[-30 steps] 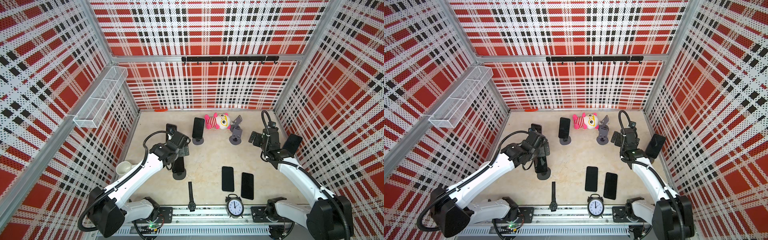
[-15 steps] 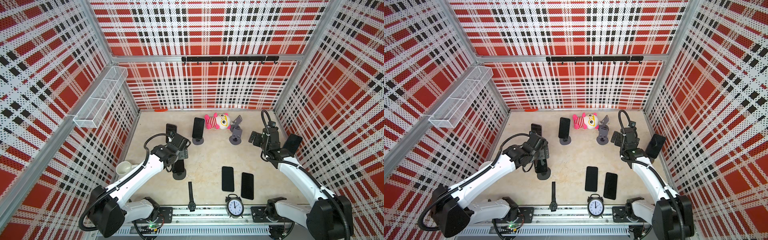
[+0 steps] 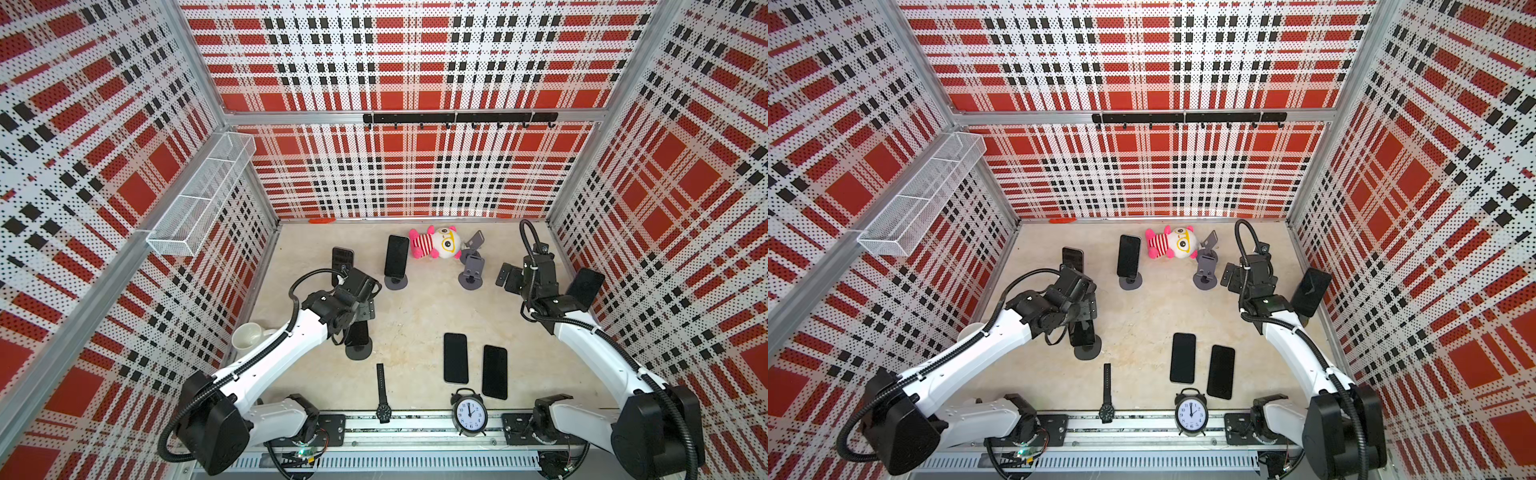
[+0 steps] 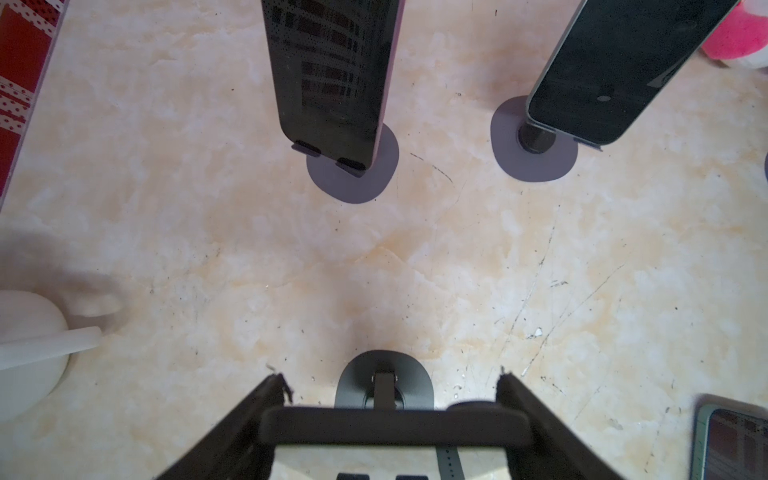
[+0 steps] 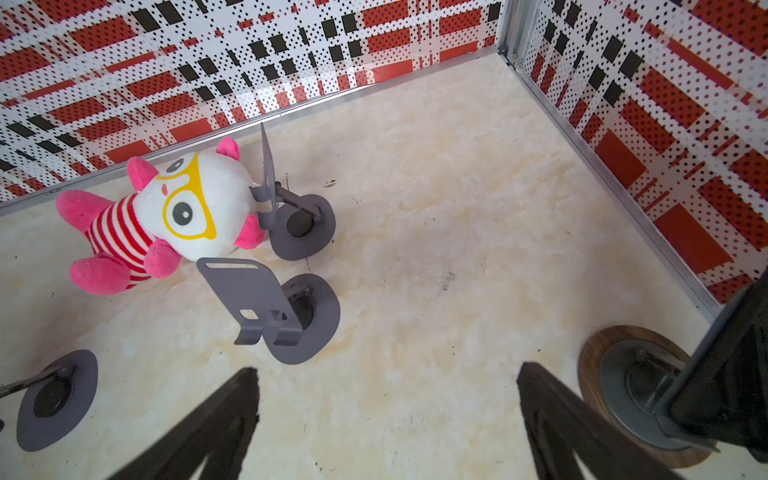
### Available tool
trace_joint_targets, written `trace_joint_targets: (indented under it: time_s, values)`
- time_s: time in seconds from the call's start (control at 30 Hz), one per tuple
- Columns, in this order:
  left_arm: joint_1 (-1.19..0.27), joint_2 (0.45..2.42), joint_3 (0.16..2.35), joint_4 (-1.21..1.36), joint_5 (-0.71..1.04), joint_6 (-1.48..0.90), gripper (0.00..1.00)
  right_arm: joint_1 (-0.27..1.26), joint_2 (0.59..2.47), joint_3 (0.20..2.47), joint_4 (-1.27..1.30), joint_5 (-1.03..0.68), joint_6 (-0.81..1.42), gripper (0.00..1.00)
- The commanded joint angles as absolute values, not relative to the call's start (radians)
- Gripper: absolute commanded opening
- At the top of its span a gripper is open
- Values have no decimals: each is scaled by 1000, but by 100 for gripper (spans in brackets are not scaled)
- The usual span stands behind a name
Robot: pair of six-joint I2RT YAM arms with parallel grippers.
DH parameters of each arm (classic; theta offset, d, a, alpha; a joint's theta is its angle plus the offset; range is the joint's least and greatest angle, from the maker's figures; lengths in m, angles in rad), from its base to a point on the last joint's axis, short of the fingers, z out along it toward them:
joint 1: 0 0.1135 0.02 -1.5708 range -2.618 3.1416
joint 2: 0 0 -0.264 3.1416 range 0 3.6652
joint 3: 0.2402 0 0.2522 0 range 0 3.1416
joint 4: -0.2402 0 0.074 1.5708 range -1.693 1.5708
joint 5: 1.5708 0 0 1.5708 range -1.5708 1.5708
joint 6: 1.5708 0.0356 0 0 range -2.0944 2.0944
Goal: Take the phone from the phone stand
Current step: 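Lower the left gripper onto the nearest phone while the right aligns with the wall phone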
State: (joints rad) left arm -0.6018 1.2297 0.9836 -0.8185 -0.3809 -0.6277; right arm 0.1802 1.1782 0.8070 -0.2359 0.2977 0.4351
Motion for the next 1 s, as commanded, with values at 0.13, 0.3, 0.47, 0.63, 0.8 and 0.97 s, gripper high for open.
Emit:
trace_joint_targets:
  time_s: [0.13,0.3,0.47,0.63,0.8,0.97]
  values:
    - [-601,1215,984,-811,-393,-622,81,176,1181,831,-241,315,431,100]
    - [-600,1220,988,-811,-380,-610,80,177,1177,829,-240,329,432,100]
    - [-591,1226,1010,-814,-387,-591,74,176,1168,830,-239,340,431,100]
    - [-573,1221,1016,-823,-377,-572,68,177,1151,823,-241,351,432,100]
    - [-565,1212,1023,-829,-364,-563,65,177,1131,819,-238,361,432,100]
    - [-558,1198,1045,-843,-354,-559,64,178,1123,816,-240,366,431,100]
